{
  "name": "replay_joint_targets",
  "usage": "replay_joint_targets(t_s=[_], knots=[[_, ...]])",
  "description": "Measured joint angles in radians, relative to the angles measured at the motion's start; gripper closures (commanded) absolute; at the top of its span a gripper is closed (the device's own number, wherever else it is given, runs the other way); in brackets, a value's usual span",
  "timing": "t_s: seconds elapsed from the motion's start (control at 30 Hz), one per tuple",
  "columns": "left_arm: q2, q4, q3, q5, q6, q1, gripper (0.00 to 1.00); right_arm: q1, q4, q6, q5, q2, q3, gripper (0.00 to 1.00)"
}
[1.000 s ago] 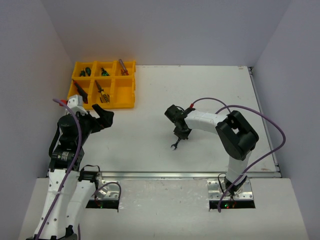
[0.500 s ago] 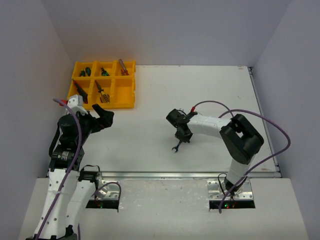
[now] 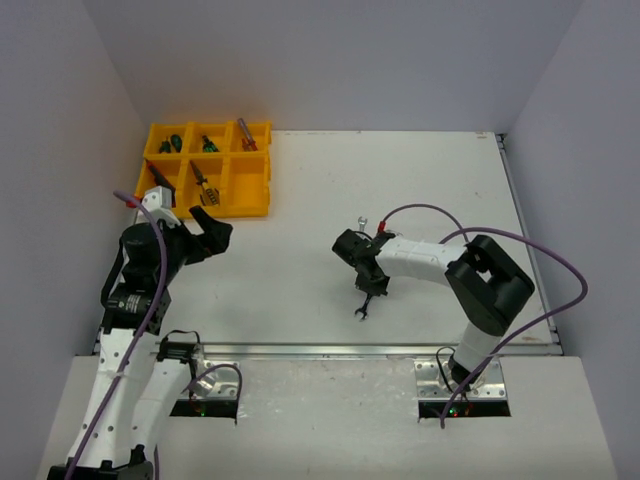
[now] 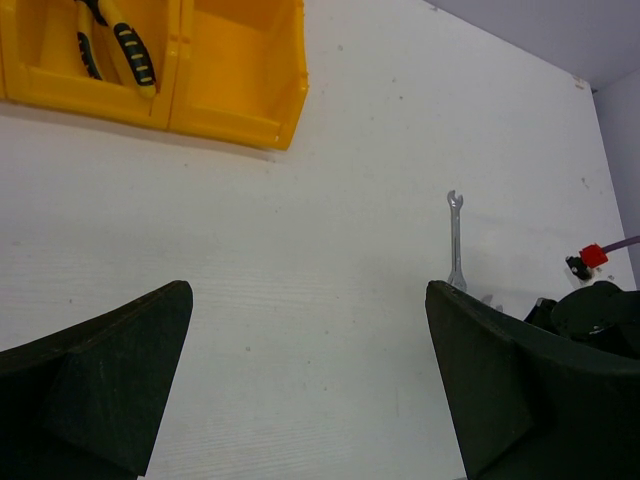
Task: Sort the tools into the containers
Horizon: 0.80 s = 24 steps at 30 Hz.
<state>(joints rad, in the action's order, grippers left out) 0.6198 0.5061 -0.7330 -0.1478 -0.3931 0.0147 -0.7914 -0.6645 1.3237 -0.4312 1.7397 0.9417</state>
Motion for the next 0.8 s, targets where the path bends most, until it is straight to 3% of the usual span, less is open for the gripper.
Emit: replay_joint_targets(t_s=[0.23, 0.53, 0.8], knots=[[0.057, -0.040, 0.011, -0.085, -0.021, 0.000, 0.00, -0.018, 0.006, -0.089, -0.010, -0.030, -0.006, 1.00], [0.176, -0.254, 0.224, -0.264, -0.159, 0.072, 0.00, -0.028, 0.044, -0.186, -0.010, -0.126, -0.032, 1.00], [0.311, -0.619, 0.338, -0.373, -0.337, 0.246, 0.00, -0.108, 0.135, -0.345, 0.014, -0.205, -0.036, 1.00]])
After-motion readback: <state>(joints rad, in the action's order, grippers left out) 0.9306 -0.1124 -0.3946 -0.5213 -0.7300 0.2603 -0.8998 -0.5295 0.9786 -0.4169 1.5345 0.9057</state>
